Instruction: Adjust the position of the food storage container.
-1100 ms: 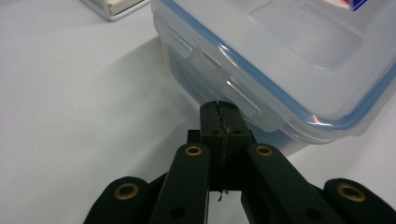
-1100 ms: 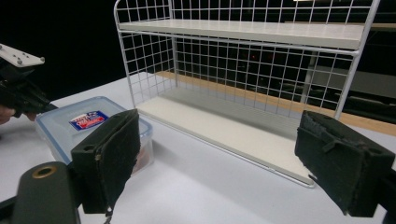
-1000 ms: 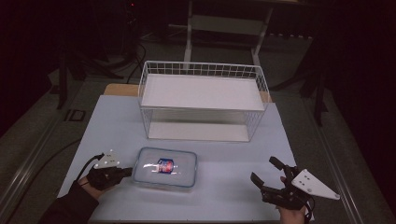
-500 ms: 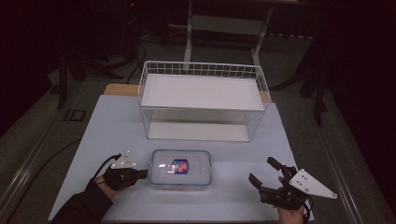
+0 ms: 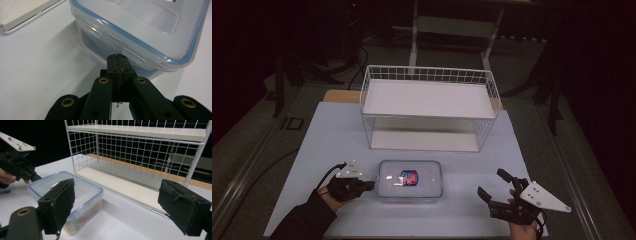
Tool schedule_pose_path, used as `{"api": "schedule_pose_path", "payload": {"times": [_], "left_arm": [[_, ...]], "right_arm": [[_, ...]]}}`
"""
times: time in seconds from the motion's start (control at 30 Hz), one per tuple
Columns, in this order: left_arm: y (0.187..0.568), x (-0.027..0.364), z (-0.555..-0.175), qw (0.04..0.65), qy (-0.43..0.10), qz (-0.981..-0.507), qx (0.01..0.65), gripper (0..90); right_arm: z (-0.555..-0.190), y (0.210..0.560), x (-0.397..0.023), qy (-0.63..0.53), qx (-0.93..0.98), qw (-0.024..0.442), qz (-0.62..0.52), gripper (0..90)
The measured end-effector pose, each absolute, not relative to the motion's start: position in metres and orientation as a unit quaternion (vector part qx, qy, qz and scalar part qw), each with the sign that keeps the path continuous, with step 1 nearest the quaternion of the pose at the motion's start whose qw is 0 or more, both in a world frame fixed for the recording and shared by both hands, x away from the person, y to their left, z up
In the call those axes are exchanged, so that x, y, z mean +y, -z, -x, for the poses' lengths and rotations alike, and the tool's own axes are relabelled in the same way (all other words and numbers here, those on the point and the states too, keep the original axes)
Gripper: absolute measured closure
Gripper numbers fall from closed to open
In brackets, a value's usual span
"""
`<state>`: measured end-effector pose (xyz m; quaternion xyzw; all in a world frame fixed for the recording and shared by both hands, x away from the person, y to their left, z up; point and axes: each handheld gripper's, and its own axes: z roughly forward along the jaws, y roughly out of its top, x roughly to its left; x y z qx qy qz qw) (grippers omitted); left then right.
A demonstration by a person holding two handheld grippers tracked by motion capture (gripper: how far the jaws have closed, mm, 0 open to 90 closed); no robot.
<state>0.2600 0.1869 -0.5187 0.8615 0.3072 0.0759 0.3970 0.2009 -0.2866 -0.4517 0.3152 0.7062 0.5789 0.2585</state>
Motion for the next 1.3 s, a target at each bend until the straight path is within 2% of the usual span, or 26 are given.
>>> {"api": "schedule_pose_path", "payload": {"times": [0.67,1.17,1.27,1.3], "left_arm": [[0.517,0.135,-0.291,0.400,-0.065,-0.870,0.281,89.7],[0.518,0.122,-0.300,0.401,-0.058,-0.873,0.270,89.4],[0.515,0.126,-0.298,0.403,-0.060,-0.870,0.277,86.3],[0.513,0.129,-0.297,0.405,-0.062,-0.868,0.280,82.7]], "right_arm": [[-0.201,0.453,-0.285,-0.576,0.712,0.254,-0.311,13.8],[-0.201,0.454,-0.284,-0.573,0.715,0.251,-0.311,13.8],[-0.201,0.454,-0.284,-0.570,0.717,0.252,-0.312,13.8],[-0.201,0.454,-0.283,-0.570,0.717,0.252,-0.313,13.8]]}}
